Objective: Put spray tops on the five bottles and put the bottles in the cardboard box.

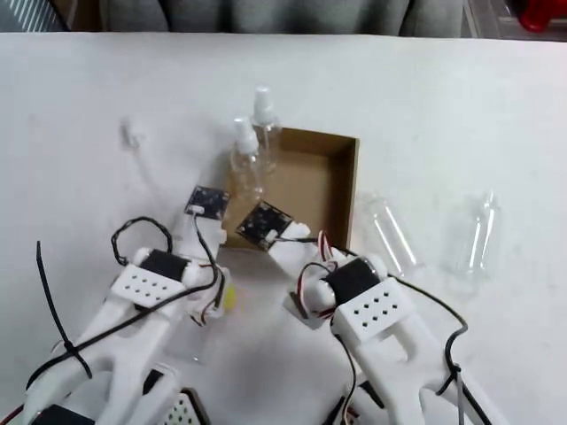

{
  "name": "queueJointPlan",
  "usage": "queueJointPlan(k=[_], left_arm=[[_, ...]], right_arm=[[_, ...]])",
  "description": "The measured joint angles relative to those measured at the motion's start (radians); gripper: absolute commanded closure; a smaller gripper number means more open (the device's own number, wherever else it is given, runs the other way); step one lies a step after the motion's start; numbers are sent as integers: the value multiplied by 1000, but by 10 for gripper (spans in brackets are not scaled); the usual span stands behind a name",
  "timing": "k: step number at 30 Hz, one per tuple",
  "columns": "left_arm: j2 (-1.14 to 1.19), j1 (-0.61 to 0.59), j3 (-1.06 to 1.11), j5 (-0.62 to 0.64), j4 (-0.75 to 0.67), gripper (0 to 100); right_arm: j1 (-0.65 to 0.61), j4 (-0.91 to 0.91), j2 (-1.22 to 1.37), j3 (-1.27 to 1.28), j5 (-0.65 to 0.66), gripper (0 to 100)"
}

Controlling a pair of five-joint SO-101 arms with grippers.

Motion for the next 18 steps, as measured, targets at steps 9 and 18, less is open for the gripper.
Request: queueJointPlan(k=[9,18], left_arm=[[0,0,0,3,26,808],[0,0,0,3,28,749]], right_arm=[[35,0,0,0,0,886],[37,0,-3,0,0,886]])
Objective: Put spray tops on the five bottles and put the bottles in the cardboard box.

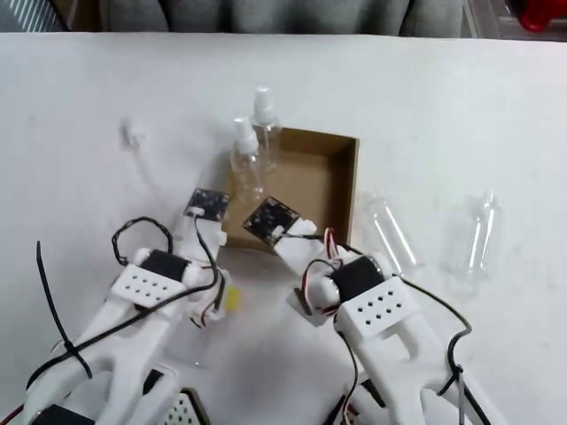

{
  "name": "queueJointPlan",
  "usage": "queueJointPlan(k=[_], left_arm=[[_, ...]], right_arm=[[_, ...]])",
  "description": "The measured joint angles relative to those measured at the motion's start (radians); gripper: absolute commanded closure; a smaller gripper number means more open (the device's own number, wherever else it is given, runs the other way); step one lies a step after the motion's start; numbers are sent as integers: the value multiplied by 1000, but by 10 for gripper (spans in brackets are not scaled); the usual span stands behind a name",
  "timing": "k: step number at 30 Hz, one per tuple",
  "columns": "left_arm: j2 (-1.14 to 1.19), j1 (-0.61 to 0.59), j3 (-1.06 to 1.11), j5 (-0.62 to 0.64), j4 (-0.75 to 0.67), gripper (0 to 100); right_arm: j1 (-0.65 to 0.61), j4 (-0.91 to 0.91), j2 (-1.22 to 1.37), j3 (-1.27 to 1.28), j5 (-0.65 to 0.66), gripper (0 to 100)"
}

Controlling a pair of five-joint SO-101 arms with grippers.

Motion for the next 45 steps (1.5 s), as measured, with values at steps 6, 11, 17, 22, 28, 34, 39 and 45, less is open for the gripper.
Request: queueJointPlan(k=[6,11,17,22,28,34,39,45], left_arm=[[0,0,0,-41,29,718],[0,0,-28,-114,78,717],[0,0,-35,-144,84,721],[0,0,-35,-144,84,721],[69,0,-40,-118,55,722],[269,0,-133,-110,14,828],[278,2,-146,-110,17,952],[183,2,-146,-110,81,980]], right_arm=[[0,0,0,0,0,886],[0,0,0,0,0,886],[0,0,0,0,0,886],[0,0,0,0,0,886],[0,0,0,0,0,886],[0,0,0,0,0,886],[0,0,0,0,0,886],[0,0,0,0,0,886]])
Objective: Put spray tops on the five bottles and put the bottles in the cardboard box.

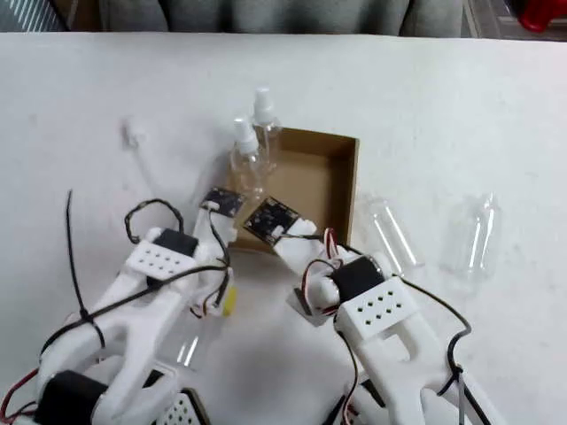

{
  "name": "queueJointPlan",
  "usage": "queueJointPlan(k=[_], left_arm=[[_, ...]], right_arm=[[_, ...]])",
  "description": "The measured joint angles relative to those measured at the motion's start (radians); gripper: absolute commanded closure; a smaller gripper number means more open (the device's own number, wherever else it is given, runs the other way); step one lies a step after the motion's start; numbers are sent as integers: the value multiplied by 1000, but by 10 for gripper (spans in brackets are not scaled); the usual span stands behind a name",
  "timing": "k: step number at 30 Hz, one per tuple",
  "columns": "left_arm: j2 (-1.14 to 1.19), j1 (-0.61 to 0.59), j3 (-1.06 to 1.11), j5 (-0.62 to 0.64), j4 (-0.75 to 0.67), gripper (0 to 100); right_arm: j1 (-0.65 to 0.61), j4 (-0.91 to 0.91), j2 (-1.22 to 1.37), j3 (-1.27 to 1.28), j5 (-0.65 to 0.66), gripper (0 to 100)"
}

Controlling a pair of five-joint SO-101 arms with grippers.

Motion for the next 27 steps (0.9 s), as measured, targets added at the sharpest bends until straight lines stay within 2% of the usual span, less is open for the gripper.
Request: queueJointPlan(k=[6,9,11,13,16,23,27], left_arm=[[-64,0,0,0,38,976],[-66,-3,17,0,-14,966],[-66,-25,38,-2,-64,904],[-66,-52,48,-2,-98,797],[-66,-84,52,-15,-106,686],[-66,-106,69,-38,-106,772],[-66,-106,69,-38,-103,753]], right_arm=[[0,0,0,0,0,886],[0,0,0,0,0,886],[0,0,0,0,0,886],[0,0,0,9,0,886],[0,0,0,14,0,886],[0,0,0,14,0,886],[0,0,0,14,0,886]])
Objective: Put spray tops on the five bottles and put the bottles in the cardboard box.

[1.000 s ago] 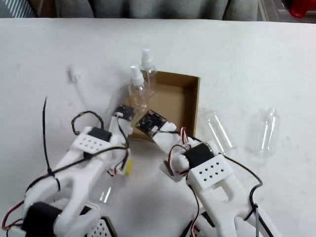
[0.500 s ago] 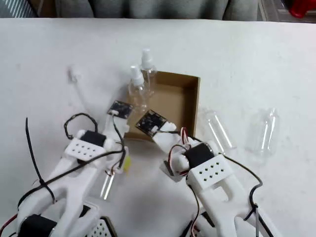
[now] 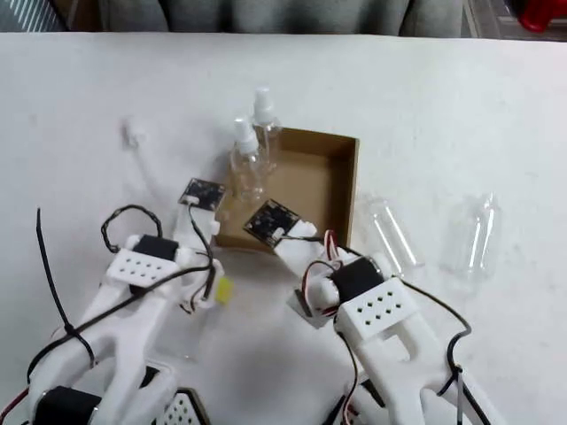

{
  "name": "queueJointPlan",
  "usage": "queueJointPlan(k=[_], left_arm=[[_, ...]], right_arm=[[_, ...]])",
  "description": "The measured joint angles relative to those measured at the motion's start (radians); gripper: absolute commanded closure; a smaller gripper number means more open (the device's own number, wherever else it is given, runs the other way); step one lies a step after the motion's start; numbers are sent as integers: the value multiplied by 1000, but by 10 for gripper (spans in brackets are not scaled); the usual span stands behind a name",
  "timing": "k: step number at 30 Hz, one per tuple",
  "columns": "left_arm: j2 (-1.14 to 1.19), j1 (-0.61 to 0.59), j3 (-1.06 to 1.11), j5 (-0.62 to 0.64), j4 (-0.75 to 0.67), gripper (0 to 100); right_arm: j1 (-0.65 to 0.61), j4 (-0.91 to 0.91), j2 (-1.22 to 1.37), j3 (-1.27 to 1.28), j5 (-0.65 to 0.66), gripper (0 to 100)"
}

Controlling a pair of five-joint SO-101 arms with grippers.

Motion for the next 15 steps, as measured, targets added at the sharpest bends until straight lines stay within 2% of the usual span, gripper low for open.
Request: queueJointPlan(k=[10,15], left_arm=[[0,0,0,0,15,828],[-2,2,14,0,15,758]], right_arm=[[0,0,0,0,0,886],[0,0,0,0,20,886]])
